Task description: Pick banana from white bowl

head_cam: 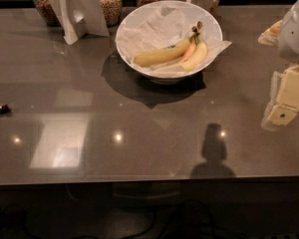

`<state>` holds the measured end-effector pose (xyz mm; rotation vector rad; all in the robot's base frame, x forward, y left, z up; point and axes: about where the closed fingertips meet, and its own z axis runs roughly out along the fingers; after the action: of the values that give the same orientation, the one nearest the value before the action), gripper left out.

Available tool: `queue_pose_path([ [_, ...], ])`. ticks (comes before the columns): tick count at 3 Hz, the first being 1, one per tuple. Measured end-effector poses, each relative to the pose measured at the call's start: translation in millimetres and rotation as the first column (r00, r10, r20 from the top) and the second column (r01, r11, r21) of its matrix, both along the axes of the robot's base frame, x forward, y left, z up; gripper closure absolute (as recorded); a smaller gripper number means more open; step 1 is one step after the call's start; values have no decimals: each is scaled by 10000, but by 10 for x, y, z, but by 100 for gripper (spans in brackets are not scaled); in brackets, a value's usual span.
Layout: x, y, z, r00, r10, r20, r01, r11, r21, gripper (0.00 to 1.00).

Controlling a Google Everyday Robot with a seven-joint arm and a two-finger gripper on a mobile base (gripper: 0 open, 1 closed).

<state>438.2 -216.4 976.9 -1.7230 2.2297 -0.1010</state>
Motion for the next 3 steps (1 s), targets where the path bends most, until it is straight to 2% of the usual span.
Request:
queue_pose_path([
  [1,1,1,1,10000,2,4,-2,10000,3,0],
  [2,129,86,70,9989,249,387,-262,9991,329,0],
  [3,379,204,139,9939,593,934,-660,9954,700,0],
])
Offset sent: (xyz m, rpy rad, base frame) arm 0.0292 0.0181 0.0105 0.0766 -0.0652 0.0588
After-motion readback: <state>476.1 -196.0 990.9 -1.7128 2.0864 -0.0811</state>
